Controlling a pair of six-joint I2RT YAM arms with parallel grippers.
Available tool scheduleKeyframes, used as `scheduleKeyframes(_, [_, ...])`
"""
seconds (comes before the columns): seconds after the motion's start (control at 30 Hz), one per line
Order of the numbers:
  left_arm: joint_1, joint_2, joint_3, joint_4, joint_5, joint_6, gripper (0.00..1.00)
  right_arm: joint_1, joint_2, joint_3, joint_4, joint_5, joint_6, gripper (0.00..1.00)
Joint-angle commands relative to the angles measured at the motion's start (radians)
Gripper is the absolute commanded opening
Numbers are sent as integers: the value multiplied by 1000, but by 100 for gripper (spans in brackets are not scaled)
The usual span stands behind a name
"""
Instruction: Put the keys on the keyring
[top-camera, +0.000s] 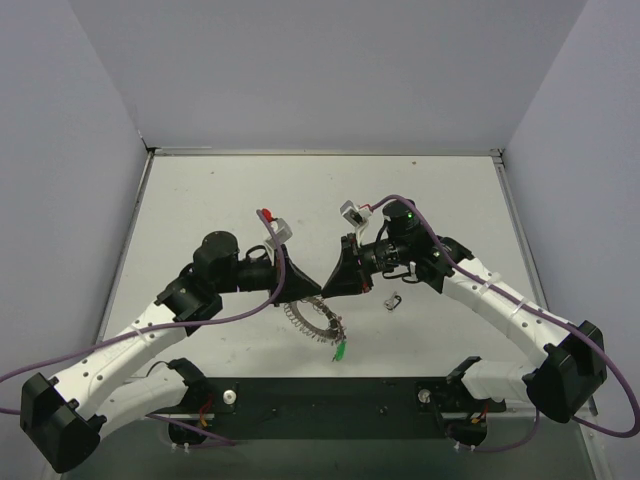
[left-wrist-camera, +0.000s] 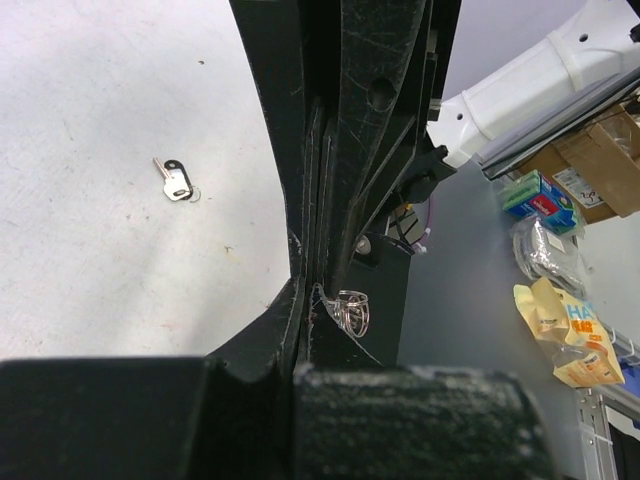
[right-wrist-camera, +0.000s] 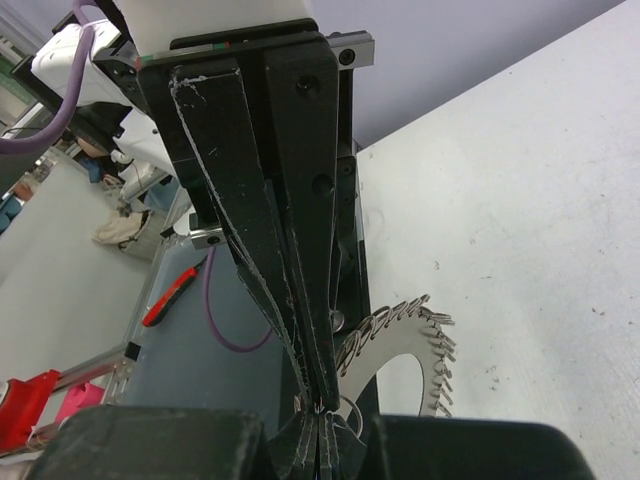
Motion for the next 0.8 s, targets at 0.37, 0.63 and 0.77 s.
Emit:
scheduleKeyframes(0.37, [56,-72,31,88,-92,-23,51,-8,-31,4,28,101,-22,0])
scheduleKeyframes(0.63, [93,-51,28,103,58,5,49,-13,-77,-12,76,65,-86,0])
scheduleKeyframes(0.77, [93,-20,67,56,155,81,48,-11,-119,-27,88,-6,-178,0])
